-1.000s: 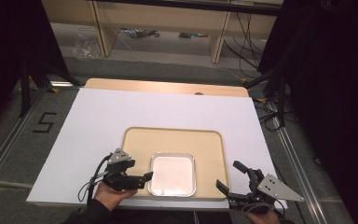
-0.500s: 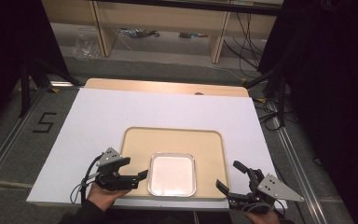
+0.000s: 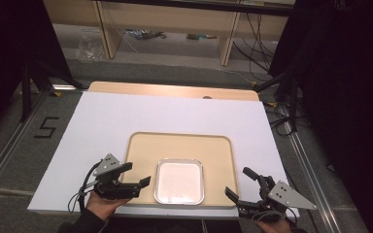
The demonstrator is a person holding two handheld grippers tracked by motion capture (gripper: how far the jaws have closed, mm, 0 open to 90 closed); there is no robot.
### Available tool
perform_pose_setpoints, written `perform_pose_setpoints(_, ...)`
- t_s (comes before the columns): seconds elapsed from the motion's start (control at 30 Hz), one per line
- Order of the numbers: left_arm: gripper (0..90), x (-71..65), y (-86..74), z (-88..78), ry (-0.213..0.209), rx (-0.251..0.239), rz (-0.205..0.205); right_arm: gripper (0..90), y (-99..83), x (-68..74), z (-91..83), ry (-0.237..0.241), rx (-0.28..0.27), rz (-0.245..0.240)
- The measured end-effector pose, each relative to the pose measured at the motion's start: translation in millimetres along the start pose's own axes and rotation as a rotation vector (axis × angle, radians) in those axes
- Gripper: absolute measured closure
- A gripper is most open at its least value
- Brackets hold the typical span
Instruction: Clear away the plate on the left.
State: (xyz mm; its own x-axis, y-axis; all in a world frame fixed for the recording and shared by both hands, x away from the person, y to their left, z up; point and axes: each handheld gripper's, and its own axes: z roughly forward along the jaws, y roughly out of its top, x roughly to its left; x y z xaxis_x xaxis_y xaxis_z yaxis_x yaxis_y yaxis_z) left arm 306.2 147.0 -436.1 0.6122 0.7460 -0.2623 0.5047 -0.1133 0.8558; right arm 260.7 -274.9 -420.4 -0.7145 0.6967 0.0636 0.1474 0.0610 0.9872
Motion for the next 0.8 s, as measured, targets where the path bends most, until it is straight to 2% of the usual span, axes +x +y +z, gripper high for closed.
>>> perform_pose_setpoints(0.23, 15.1, -0.4, -1.1, -8.8, 0.006, -0.019, 0.005, 15.1, -0.3, -0.2, 0.3, 0.003, 0.001, 0.005)
perform_pose_setpoints(0.3, 15.0, 0.7, -1.1, -11.8, 0.000, -0.029, 0.027, 15.1, -0.1, -0.5, -0.2, 0.002, 0.007, 0.003)
perform_pose_setpoints(0.37, 15.0, 0.2, -1.7, -14.5, 0.008, -0.025, 0.013, 15.1, -0.1, -0.6, 0.0, 0.000, 0.007, 0.003)
perform_pose_setpoints(0.4, 15.0, 1.0, -1.6, -15.4, 0.002, -0.028, 0.022, 15.1, -0.1, -0.5, 0.0, 0.000, 0.007, 0.002)
perform_pose_setpoints(0.47, 15.1, 0.6, -2.5, -17.9, 0.006, -0.033, 0.003, 15.1, -0.1, -0.5, -0.1, 0.000, 0.007, 0.003)
perform_pose_setpoints(0.57, 15.1, 1.4, -2.7, -21.0, 0.001, -0.035, 0.021, 15.1, -0.1, -0.2, -0.6, 0.007, 0.008, 0.011)
perform_pose_setpoints(0.63, 15.0, 1.0, -3.1, -22.4, 0.000, -0.040, 0.023, 15.1, -0.3, -1.0, -0.7, -0.004, 0.009, -0.001)
perform_pose_setpoints(0.7, 15.1, -1.0, -4.5, -23.5, 0.005, -0.044, 0.011, 15.1, -0.2, -0.3, -1.1, 0.007, 0.001, 0.014)
perform_pose_setpoints(0.73, 15.1, -0.9, -4.8, -24.1, -0.002, -0.043, 0.032, 15.1, 0.0, -0.3, -1.4, -0.003, 0.004, 0.005)
perform_pose_setpoints(0.8, 15.1, -3.8, -6.2, -25.2, 0.003, -0.041, 0.032, 15.1, 0.1, -1.3, -1.7, -0.017, 0.000, -0.016)
